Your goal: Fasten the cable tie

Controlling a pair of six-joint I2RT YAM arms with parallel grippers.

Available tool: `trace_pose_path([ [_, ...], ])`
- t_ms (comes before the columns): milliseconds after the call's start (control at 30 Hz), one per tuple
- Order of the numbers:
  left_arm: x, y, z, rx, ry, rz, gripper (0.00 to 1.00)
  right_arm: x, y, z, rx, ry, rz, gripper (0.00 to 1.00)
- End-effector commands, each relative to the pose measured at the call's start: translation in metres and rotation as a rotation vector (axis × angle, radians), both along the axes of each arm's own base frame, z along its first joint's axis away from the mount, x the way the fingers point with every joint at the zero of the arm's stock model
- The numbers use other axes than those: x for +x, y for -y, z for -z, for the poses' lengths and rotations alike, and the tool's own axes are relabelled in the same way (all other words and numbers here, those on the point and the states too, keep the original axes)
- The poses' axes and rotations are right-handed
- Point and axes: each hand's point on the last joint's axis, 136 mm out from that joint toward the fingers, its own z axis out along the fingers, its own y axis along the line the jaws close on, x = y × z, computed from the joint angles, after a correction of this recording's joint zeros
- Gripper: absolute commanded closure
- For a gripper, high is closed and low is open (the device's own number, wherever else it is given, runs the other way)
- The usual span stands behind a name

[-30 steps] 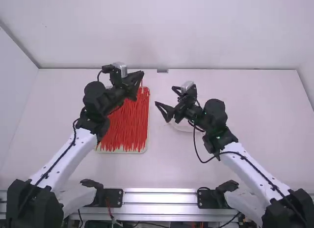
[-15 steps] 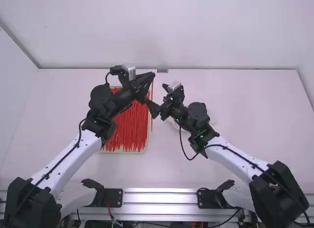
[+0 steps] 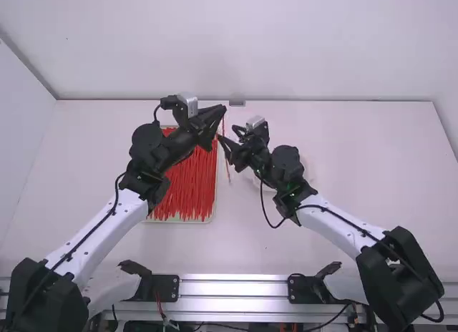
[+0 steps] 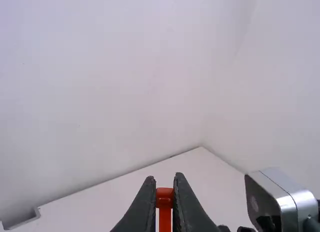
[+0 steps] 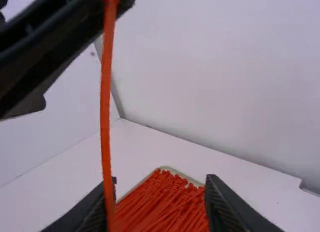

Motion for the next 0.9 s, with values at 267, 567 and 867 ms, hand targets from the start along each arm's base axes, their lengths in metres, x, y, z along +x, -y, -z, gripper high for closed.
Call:
trace_pose_path([
  [267, -0.0059, -0.0018, -0.0061, -0.006, 0.013, 0.006, 0.98, -0.0033, -0.0083, -0.0258, 0.044, 0.060, -0.023, 0.57],
  [567, -0.0055, -0.0019, -0.0042, -0.004, 0.005, 0.005, 0.98, -0.0026, -0.0054, -0.0256, 0.042, 0.061, -0.047, 1.00],
  [867, -0.0010, -0.0068, -0.0035, -0.007, -0.001, -0.033, 0.61, -0.0016, -0.0041, -0.0254, 0.055, 0.044, -0.046, 1.00],
])
